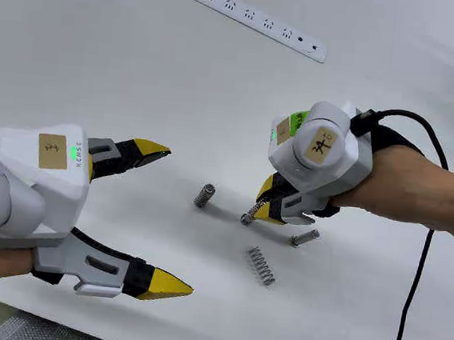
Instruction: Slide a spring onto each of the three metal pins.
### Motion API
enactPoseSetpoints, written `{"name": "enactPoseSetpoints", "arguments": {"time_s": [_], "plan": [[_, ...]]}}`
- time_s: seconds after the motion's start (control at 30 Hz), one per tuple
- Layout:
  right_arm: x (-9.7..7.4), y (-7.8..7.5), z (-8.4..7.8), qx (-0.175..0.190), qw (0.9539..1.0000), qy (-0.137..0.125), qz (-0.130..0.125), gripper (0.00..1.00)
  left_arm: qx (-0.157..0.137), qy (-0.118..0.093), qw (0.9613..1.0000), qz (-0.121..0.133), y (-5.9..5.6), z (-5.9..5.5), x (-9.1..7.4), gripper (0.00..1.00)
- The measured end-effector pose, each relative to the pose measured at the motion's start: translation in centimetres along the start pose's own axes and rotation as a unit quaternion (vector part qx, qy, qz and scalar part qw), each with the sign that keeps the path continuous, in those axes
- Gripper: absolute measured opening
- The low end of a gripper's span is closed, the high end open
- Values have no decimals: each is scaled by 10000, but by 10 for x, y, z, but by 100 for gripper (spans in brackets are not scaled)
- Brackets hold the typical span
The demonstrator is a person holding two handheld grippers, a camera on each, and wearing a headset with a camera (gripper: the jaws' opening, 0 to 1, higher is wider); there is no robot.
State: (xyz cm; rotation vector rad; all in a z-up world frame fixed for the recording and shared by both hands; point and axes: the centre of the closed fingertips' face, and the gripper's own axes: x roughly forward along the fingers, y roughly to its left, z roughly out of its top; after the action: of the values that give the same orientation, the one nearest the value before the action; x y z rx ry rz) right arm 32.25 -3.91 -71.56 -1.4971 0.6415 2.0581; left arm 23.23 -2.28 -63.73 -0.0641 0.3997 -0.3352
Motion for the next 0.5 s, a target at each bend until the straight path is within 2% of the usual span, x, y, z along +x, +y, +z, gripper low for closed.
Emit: {"name": "enactPoseSetpoints", "arguments": {"time_s": [0.5], "plan": [[14, -1, -5, -131, 9998, 53, -102, 12, -13, 5, 10000, 9, -1, 1, 0, 96]]}}
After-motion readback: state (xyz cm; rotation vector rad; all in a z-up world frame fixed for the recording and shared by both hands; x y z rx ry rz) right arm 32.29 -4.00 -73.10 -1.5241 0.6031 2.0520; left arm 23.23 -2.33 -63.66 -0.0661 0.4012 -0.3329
